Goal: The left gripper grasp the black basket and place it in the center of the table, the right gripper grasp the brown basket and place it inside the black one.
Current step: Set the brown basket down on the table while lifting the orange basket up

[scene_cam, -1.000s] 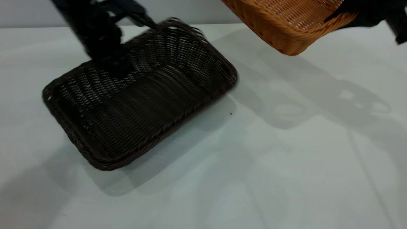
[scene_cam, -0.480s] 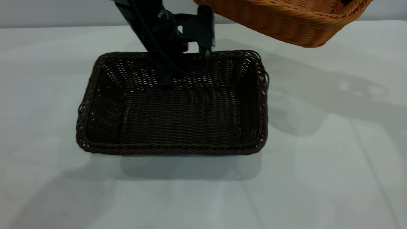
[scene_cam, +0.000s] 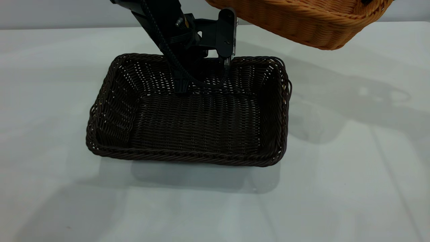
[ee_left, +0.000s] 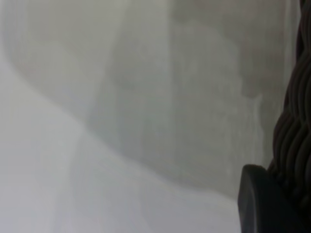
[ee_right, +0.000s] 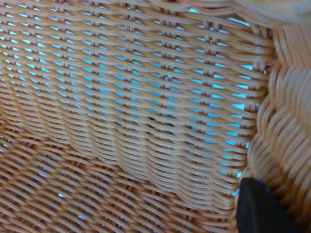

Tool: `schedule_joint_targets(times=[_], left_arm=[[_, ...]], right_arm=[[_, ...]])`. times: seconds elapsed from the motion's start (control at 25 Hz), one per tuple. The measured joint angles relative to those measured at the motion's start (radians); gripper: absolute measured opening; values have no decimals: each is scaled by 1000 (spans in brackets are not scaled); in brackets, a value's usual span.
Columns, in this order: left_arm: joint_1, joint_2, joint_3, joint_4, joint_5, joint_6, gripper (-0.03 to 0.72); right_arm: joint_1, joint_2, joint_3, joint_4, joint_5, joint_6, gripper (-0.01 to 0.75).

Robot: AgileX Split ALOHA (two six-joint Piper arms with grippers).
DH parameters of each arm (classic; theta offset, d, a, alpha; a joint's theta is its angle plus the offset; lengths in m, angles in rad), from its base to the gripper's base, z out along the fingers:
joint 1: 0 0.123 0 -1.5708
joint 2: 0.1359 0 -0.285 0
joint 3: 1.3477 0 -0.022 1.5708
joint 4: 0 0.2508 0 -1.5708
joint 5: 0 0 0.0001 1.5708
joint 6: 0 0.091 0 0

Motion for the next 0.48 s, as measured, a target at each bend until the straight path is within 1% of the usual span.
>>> schedule_joint_targets(times=[0.08, 0.12, 0.2, 0.32, 0.4, 0.48], left_arm=[[-1, 1, 0, 3, -5, -7, 114], [-3, 2, 0, 4, -10, -11, 141], [-4, 5, 0, 6, -26, -17, 210], [-6, 18, 0, 6, -64, -24, 345], [-7, 19, 1, 5, -73, -26, 412], [-8, 16, 1, 5, -72, -31, 456]], right_arm=[[-3, 0, 0, 1, -4, 0, 67], [-3, 0, 0, 1, -4, 0, 67], [-12, 0, 0, 2, -5, 0, 67], [-29, 1, -14, -3, -5, -1, 67], [-46, 2, -35, -4, -4, -1, 67], [-71, 2, -68, -4, -4, -1, 67]])
